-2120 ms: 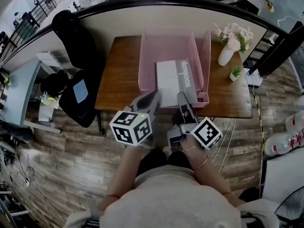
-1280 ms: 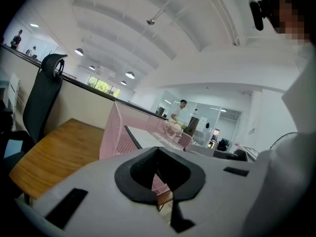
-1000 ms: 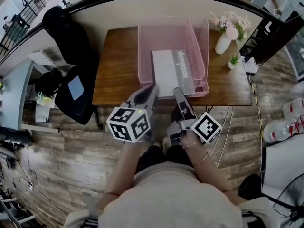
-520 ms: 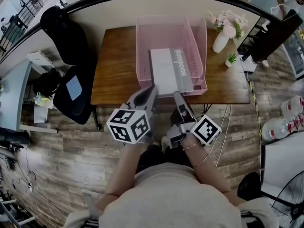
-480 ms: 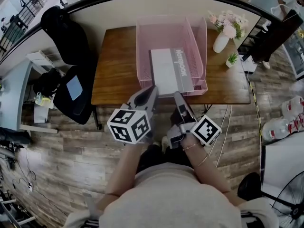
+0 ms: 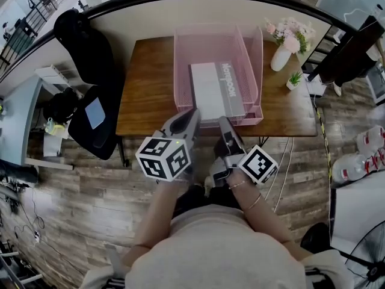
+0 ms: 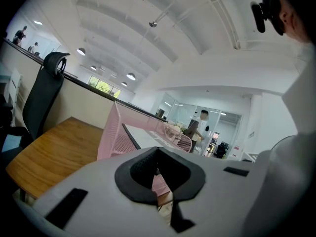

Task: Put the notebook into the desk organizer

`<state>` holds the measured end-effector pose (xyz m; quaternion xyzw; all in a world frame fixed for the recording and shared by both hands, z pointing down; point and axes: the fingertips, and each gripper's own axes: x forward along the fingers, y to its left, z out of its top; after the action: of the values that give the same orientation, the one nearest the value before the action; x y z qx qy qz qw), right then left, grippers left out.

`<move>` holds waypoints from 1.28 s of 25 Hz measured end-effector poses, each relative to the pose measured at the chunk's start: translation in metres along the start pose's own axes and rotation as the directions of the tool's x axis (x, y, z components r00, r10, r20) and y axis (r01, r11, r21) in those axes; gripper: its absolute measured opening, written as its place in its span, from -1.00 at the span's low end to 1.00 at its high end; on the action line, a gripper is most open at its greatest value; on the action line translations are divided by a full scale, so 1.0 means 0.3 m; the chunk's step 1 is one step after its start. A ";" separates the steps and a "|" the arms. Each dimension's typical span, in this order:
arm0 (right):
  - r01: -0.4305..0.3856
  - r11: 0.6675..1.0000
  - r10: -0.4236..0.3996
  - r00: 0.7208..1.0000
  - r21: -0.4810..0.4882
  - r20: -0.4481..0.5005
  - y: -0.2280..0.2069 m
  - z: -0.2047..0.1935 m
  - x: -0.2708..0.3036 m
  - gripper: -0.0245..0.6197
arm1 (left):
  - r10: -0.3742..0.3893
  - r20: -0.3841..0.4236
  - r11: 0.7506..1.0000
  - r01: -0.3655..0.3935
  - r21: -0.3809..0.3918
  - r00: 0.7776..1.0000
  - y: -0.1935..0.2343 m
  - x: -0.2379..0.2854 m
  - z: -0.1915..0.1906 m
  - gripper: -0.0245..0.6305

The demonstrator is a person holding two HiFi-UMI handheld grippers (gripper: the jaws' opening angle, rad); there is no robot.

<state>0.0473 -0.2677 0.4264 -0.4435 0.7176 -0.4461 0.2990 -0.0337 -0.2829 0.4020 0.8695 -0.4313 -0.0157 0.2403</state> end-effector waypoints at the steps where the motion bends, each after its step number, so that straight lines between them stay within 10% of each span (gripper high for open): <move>1: 0.002 1.000 -0.002 1.000 -0.003 0.002 -0.003 0.005 0.007 -0.87 | 0.000 0.001 1.000 0.000 0.002 1.000 0.001 0.003 0.003 -0.92; 32: 0.037 0.999 -0.037 0.999 0.040 0.001 -0.061 0.045 0.147 -0.60 | 0.003 -0.007 1.000 -0.003 0.018 1.000 0.030 0.056 0.027 -0.92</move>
<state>0.0464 -0.3164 0.4357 -0.4513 0.6999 -0.4652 0.3002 -0.0319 -0.3035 0.4016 0.8710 -0.4320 -0.0085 0.2338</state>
